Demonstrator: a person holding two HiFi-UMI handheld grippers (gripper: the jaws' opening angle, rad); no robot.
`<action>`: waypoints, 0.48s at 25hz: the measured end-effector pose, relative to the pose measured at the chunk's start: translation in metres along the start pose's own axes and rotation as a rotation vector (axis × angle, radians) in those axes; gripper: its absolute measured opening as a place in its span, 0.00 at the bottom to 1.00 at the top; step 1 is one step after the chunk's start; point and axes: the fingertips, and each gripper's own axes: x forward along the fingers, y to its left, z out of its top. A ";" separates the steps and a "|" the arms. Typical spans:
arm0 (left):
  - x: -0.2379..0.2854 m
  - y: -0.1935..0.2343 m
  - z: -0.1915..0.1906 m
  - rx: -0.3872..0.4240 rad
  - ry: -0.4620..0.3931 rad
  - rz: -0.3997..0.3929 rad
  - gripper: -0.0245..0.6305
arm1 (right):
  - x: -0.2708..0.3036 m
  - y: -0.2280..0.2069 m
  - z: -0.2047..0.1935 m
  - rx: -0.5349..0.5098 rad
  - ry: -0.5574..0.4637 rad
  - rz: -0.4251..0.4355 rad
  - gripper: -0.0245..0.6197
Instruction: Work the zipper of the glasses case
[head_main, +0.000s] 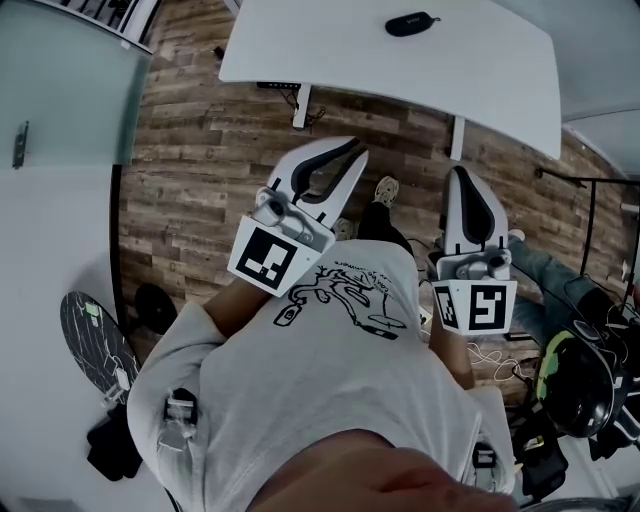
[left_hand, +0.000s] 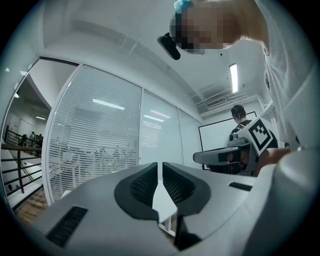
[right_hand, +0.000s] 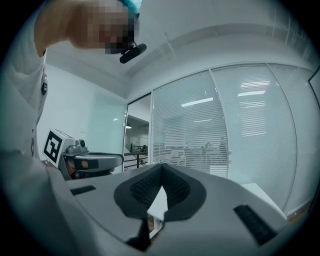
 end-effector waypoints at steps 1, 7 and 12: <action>0.006 0.000 -0.001 -0.002 0.002 -0.002 0.10 | 0.002 -0.005 -0.001 0.003 0.001 0.000 0.05; 0.045 0.005 -0.005 -0.006 0.005 -0.009 0.10 | 0.019 -0.037 -0.009 0.022 0.006 0.004 0.05; 0.097 0.012 -0.013 -0.008 0.018 -0.016 0.10 | 0.042 -0.082 -0.017 0.035 0.015 0.008 0.05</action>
